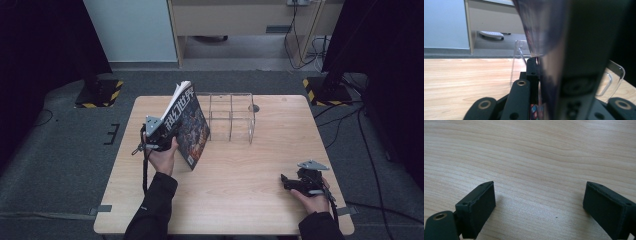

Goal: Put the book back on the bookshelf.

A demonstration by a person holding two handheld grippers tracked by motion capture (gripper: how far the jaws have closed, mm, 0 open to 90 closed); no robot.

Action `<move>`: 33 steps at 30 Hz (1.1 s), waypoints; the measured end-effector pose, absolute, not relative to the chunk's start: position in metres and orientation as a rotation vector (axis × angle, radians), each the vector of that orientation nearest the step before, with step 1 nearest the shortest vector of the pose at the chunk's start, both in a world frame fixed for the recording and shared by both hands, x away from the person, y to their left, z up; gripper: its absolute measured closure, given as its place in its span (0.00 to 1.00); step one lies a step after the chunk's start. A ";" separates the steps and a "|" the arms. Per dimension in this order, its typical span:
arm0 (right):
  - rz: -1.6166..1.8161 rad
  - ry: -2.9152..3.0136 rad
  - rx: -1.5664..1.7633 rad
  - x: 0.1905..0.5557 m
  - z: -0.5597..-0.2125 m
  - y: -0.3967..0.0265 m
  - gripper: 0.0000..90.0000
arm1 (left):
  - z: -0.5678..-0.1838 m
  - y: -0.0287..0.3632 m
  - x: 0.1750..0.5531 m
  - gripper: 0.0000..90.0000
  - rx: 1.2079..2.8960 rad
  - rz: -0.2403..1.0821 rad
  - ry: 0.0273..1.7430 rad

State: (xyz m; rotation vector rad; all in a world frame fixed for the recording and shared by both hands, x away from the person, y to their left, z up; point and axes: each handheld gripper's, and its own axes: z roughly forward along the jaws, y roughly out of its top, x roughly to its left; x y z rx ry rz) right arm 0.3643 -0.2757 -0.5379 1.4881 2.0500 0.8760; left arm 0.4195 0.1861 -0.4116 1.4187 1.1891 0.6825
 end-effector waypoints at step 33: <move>0.876 2.052 1.479 0.365 -0.538 -0.276 0.12 | -0.394 0.153 0.476 0.91 1.319 0.801 1.172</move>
